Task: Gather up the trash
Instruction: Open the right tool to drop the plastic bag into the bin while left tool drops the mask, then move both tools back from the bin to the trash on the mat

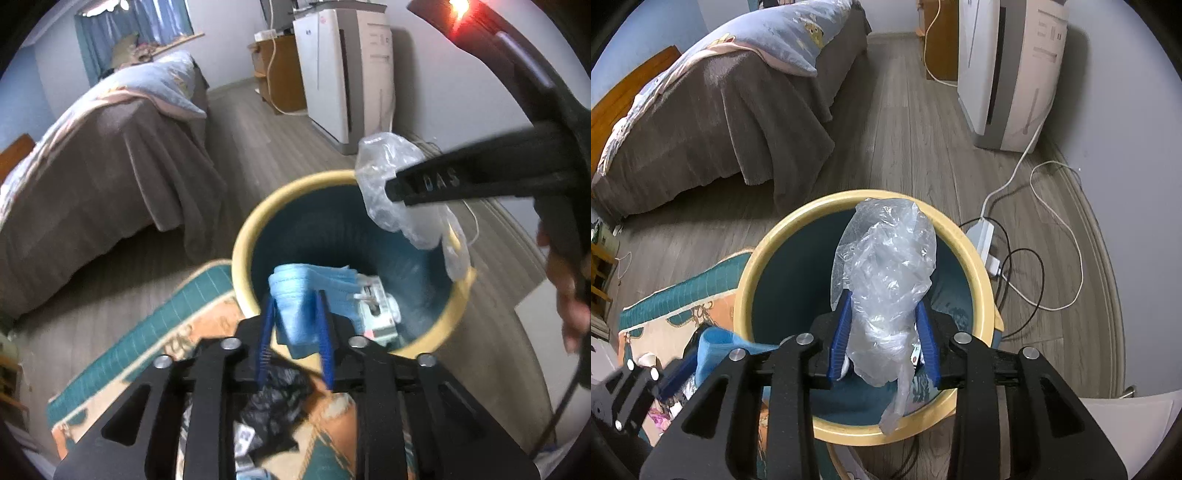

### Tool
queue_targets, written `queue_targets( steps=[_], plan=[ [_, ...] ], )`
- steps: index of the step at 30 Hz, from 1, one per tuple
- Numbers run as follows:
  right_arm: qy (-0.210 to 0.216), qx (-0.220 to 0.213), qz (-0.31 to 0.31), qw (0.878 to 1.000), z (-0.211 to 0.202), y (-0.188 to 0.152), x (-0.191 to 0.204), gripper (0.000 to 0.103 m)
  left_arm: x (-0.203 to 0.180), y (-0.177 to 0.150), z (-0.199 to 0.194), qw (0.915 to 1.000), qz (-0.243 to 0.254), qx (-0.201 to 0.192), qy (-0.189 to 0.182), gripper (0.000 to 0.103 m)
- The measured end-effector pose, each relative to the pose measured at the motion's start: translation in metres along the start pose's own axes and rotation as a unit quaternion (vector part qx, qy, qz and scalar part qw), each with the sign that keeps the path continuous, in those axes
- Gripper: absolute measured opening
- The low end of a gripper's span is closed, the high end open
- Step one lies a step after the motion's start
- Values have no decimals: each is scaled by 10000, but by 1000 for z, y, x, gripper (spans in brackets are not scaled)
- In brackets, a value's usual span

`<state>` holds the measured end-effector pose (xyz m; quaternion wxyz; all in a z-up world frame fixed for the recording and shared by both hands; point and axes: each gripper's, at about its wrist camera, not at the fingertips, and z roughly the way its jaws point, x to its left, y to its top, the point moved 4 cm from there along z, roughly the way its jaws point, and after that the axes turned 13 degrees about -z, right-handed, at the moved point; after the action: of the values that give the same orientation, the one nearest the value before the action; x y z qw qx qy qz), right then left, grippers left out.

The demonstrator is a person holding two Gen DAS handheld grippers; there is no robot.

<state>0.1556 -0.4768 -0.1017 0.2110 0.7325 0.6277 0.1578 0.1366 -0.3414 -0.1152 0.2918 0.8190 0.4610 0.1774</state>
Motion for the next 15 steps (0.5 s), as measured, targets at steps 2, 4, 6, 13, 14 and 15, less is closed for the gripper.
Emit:
queue_targets(
  steps=[2, 4, 6, 13, 14, 15],
  plan=[
    [14, -46, -7, 10000, -1, 1, 1, 49, 2, 2, 0, 10000, -35, -42, 39, 51],
    [-10, -78, -40, 10000, -2, 1, 1, 57, 4, 4, -4, 9999, -85, -119, 45, 65],
    [-50, -94, -45, 9999, -3, 2, 0, 63, 5, 3, -7, 9997, -90, -209, 108, 77],
    [-279, -177, -62, 9994, -12, 5, -1, 97, 22, -2, -25, 9982, -354, -366, 316, 95],
    [-285, -184, -72, 9994, -13, 6, 1, 97, 26, -3, -29, 9980, -390, -366, 334, 95],
    [-287, -184, -88, 9994, -14, 6, 2, 97, 31, -5, -34, 9977, -442, -371, 361, 95]
  ],
)
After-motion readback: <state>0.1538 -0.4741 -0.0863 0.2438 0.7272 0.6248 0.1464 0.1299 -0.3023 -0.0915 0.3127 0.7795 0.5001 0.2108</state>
